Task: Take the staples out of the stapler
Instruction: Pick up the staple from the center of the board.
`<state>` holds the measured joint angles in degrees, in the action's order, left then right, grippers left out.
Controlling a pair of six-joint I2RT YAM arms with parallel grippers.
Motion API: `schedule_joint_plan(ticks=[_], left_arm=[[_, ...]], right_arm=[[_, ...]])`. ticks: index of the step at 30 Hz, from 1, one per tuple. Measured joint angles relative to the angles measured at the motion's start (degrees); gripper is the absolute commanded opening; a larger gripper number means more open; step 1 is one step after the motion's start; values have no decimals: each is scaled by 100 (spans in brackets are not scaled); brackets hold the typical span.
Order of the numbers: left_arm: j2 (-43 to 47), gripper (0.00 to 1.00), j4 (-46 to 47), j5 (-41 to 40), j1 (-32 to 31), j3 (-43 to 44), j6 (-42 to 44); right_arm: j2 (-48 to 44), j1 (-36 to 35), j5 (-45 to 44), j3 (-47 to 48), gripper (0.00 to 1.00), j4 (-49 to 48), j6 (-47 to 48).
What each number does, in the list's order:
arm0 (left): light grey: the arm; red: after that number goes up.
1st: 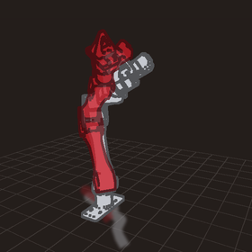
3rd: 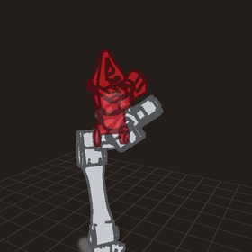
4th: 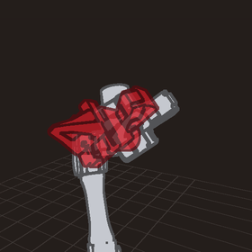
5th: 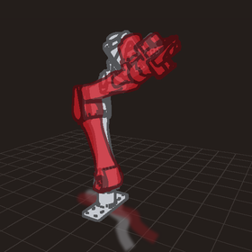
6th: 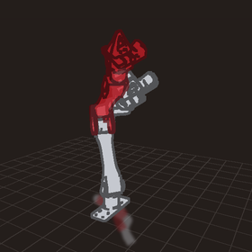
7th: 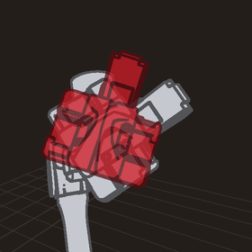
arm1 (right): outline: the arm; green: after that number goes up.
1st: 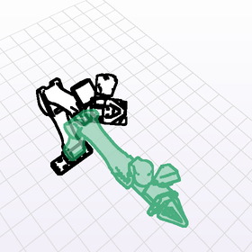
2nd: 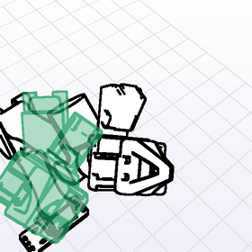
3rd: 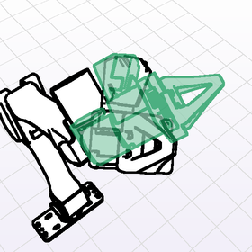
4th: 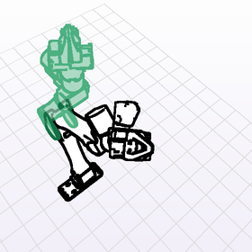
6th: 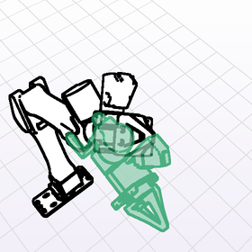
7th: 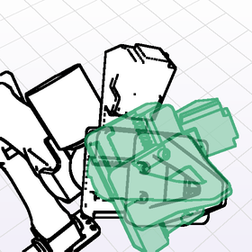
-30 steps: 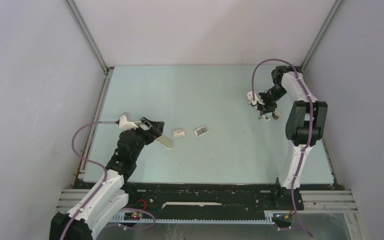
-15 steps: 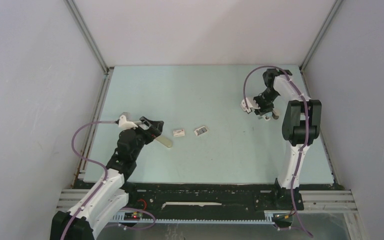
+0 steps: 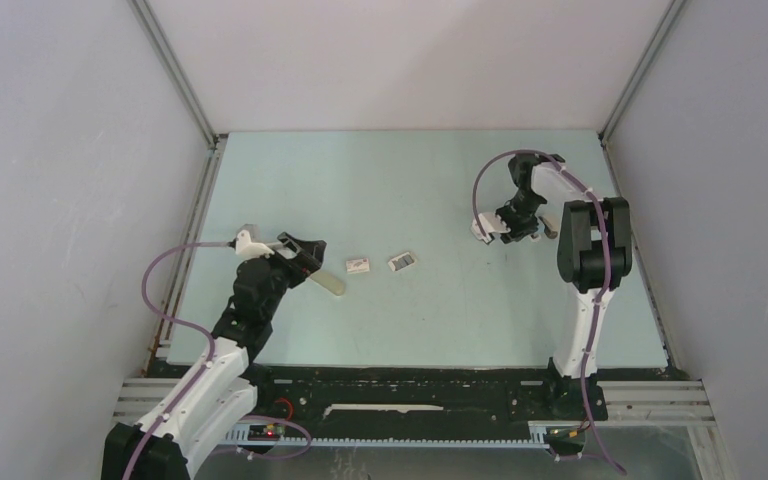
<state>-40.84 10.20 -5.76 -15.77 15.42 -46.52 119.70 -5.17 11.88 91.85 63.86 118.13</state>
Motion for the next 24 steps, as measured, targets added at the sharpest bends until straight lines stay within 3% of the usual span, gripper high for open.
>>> schedule_joint_plan(ticks=[24], left_arm=[[13,100,0,4,22,0,0]], right_arm=[[98,55,-442,-72,45,-339,-22]])
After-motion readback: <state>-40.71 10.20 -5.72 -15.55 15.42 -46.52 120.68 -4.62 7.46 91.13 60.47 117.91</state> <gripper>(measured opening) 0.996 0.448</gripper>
